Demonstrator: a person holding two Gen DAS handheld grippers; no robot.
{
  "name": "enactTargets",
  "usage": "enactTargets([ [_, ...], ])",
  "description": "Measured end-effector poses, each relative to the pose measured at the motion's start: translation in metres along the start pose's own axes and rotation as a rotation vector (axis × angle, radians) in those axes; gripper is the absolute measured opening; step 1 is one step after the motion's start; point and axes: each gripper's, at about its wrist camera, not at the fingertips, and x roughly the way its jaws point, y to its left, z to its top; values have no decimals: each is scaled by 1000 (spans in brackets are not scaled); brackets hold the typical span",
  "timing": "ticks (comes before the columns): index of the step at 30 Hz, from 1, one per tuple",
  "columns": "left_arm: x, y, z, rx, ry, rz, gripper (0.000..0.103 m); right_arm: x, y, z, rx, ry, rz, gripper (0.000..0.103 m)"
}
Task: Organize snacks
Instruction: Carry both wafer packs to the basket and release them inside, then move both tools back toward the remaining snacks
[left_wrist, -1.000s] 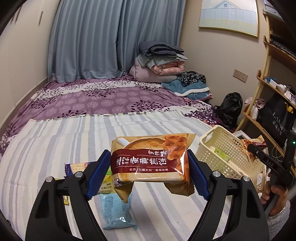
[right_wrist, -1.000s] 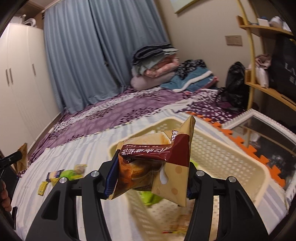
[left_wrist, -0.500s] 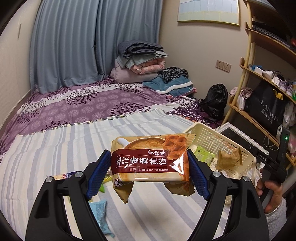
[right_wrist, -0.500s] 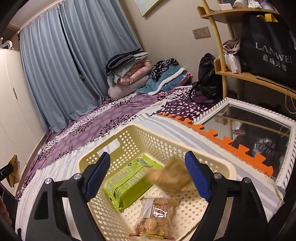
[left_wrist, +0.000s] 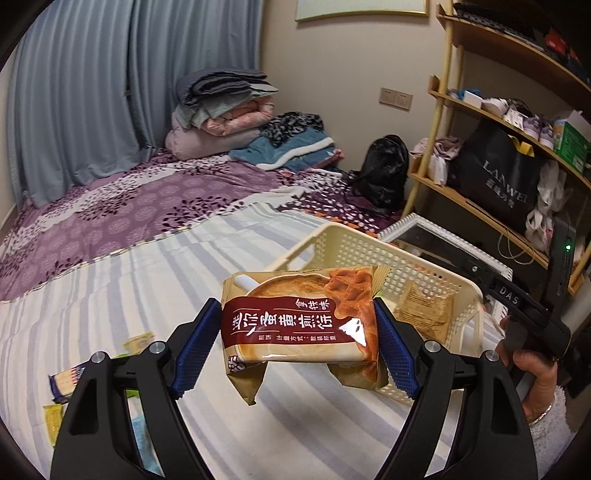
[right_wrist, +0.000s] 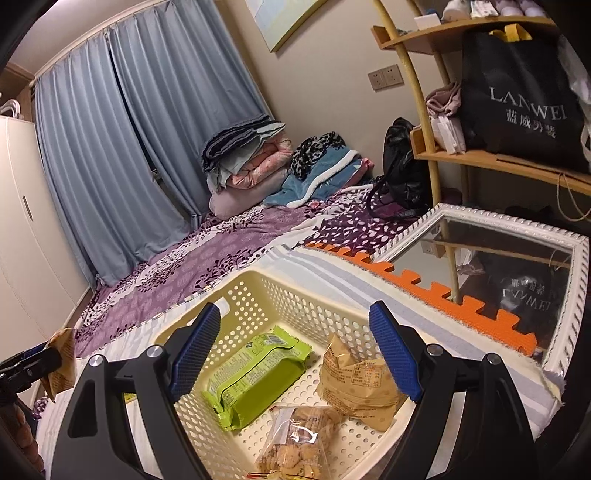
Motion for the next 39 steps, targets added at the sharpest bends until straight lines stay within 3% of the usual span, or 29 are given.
enactTargets([
  [13, 50, -76, 5, 101, 37, -185, 83, -6, -16, 3, 25, -27, -42, 83],
  [16, 61, -88, 2, 118, 60, -230, 87, -5, -21, 2, 34, -21, -52, 83],
  [25, 63, -75, 0, 74, 57, -216, 89, -4, -27, 3, 55, -21, -68, 85],
  [39, 38, -31, 2, -18, 20, -141, 95, -10, 10, 1, 1, -26, -11, 91],
])
